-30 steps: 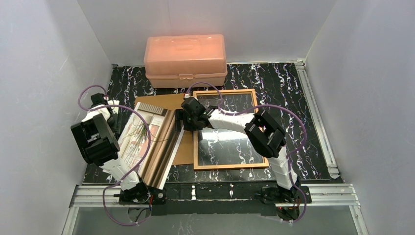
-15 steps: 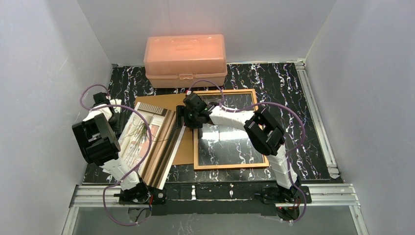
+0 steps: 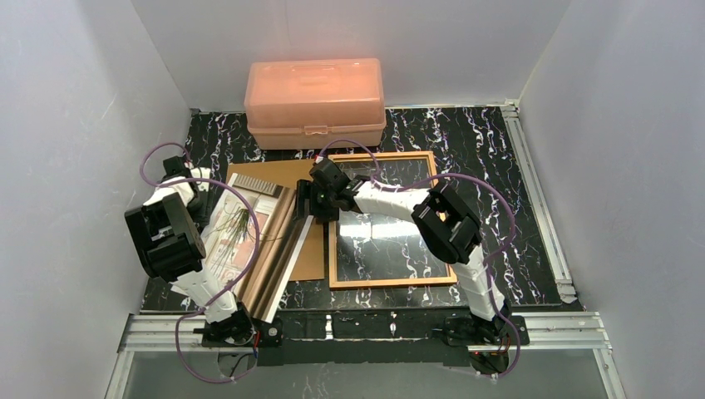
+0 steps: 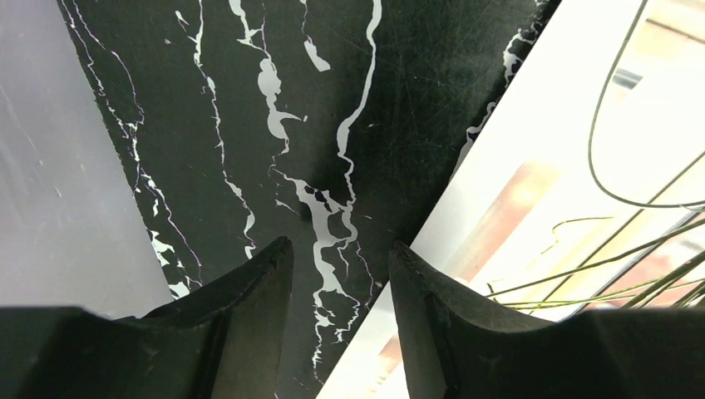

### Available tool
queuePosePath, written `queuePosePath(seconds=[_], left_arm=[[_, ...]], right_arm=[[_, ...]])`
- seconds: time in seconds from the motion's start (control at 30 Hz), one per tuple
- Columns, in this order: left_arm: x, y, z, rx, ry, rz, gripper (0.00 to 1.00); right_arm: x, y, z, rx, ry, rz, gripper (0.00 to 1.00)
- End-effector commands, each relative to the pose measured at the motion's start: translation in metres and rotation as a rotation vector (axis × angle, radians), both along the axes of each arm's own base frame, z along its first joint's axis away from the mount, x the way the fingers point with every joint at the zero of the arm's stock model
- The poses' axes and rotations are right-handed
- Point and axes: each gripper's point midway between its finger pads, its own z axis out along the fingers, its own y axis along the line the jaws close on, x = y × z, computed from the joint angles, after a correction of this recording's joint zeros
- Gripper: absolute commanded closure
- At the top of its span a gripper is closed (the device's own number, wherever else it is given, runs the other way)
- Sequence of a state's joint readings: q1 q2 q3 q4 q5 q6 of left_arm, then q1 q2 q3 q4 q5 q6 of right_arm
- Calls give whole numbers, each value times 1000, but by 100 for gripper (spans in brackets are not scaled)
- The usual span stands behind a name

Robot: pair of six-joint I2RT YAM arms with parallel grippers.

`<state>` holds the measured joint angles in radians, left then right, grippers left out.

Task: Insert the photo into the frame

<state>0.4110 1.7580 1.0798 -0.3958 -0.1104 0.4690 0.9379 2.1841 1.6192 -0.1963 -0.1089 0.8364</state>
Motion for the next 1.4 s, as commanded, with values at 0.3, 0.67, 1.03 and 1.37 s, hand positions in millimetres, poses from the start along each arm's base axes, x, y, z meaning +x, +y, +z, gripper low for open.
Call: queuePosePath(seconds=[0.3, 0.67, 1.03, 1.37], left_arm=[[-28, -53, -35, -215, 105, -41, 63], [-28, -67, -35, -243, 127, -101, 66], [-27, -75, -30, -257, 129, -132, 68], [-28, -88, -29, -260, 147, -179, 69]], right_arm=[[-16, 7, -31, -9, 81, -21, 13], [0, -6, -20, 28, 60, -91, 13], [4, -7, -24, 93, 112, -105, 13], [-2, 31, 35, 485, 95, -24, 13]])
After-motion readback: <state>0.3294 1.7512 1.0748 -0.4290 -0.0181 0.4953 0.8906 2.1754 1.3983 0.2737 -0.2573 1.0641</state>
